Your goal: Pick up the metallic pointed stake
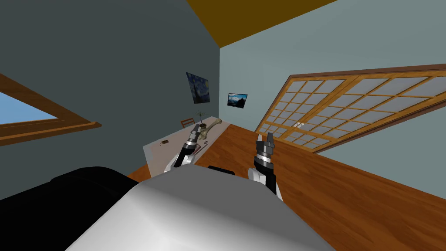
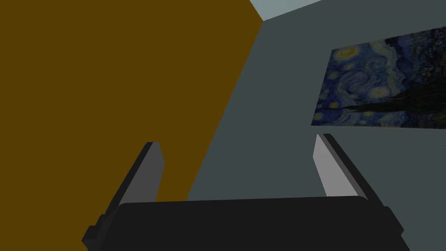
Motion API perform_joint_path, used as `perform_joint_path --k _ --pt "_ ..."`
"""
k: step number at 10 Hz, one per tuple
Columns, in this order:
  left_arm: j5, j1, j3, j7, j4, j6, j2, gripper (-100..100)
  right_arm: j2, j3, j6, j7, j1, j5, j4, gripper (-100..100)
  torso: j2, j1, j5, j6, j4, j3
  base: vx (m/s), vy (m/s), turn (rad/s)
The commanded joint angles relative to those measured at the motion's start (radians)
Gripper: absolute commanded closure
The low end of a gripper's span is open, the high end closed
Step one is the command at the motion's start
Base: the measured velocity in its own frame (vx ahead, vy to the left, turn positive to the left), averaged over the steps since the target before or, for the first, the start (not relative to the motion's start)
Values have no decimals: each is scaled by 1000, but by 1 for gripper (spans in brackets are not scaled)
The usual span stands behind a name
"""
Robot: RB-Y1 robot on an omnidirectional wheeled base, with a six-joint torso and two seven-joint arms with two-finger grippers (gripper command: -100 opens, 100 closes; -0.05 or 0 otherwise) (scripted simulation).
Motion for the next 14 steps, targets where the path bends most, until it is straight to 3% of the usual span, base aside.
perform_joint_path --k 1,3,6,9,10,12,13,14 --pt "-31 0 16 -13 41 12 32 -100 0 0 0 0 0 0 0 0 0 0 0 0 0 0 160 -31 93" --pt "-77 1 30 -33 103 16 69 -100 0 0 0 0 0 0 0 0 0 -1 0 0 0 0 170 -75 80" --pt "-102 1 37 -44 149 18 88 -100 0 0 0 0 0 0 0 0 4 1 0 0 1 2 98 -32 36" --pt "-184 3 53 -79 262 25 144 -100 0 0 0 0 0 0 0 0 2 0 0 0 0 1 142 -58 71" --pt "-184 3 53 -79 271 25 144 -100 0 0 0 0 0 0 0 0 0 -1 0 0 0 0 134 -52 24" --pt "-247 5 58 -105 350 31 182 -100 0 0 0 0 0 0 0 0 2 0 0 0 0 1 143 -66 45" --pt "-247 5 58 -105 362 31 182 -100 0 0 0 0 0 0 0 0 1 -1 0 0 0 0 124 -43 31" --pt "-281 7 58 -119 407 34 200 -100 0 0 0 0 0 0 0 0 3 0 0 0 0 1 115 -28 23"
